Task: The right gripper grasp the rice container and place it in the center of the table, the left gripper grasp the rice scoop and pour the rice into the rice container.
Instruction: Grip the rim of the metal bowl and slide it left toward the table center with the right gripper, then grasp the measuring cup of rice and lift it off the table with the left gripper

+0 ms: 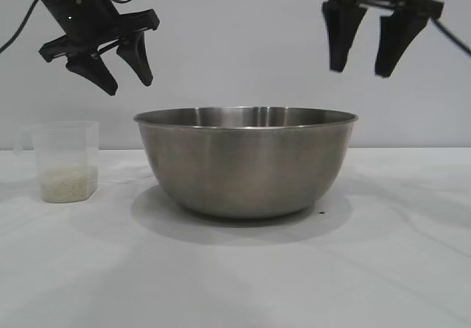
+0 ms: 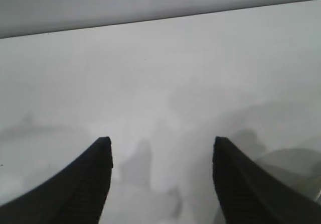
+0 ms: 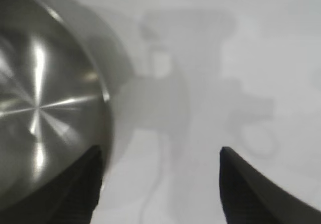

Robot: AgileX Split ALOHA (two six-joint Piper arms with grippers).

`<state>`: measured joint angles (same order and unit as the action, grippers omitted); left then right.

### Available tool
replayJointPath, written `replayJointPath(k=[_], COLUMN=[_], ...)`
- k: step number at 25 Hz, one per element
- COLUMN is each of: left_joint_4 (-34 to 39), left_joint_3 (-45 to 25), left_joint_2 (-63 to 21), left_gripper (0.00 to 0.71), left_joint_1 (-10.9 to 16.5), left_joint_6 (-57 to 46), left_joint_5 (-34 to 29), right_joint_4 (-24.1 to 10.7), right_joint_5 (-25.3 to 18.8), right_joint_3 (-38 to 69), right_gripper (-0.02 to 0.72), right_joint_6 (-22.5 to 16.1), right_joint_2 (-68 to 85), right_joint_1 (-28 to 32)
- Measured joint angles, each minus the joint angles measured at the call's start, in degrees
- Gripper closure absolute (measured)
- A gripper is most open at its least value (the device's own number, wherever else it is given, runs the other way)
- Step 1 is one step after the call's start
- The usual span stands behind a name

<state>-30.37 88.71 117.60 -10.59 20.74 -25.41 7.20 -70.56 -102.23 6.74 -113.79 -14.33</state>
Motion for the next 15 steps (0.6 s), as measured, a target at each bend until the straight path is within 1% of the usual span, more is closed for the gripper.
replayJointPath(k=[10, 12, 15], left_joint_4=[0.1, 0.1, 0.1], left_joint_3=[0.0, 0.0, 0.0], left_joint_2=[0.0, 0.0, 0.0], left_gripper=[0.333, 0.333, 0.333], left_joint_1=[0.0, 0.0, 0.0], left_joint_6=[0.1, 0.1, 0.1], left_joint_5=[-0.1, -0.1, -0.1], right_joint_4=[-1.8, -3.0, -5.7], right_joint_5=[-0.6, -0.7, -1.0], right_joint_3=[0.3, 1.5, 4.8], right_gripper=[0.279, 0.279, 0.279], right_joint_6=[-1.2, -1.2, -1.3], right_joint_2=[12.2, 15.7, 21.0], right_joint_1=[10.1, 10.9, 11.6])
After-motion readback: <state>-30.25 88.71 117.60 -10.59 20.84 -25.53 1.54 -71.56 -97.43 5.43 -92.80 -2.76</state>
